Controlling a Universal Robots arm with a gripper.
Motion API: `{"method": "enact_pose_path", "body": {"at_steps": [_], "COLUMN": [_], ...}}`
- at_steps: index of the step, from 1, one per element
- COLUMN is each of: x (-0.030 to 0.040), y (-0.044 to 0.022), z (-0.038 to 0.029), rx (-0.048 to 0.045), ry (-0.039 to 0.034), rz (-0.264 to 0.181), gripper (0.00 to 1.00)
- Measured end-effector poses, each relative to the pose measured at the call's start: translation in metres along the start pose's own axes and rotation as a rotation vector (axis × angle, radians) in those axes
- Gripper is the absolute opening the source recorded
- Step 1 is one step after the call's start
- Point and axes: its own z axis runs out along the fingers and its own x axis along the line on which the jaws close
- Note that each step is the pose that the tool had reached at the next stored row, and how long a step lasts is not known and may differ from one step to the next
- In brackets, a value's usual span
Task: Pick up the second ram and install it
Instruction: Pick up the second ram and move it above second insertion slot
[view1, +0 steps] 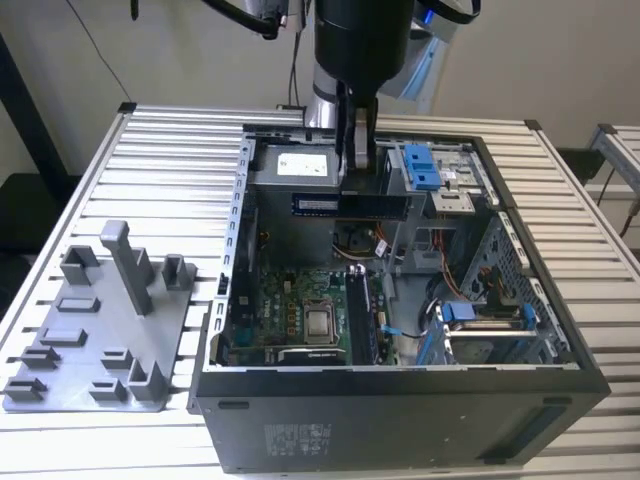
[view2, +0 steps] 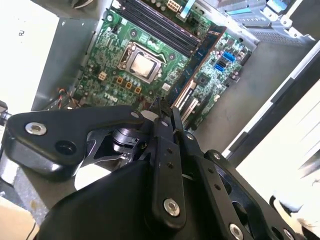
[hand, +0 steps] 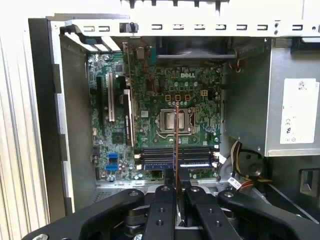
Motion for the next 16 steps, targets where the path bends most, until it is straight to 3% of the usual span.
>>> {"method": "enact_pose_path", "body": {"at_steps": [16], "x": [-0.0021], "y": [-0.0482], "z": [0.0024], "rx": [-0.0010], "ry": [-0.0161], "rz": [-0.008], "gripper": [0.14]}}
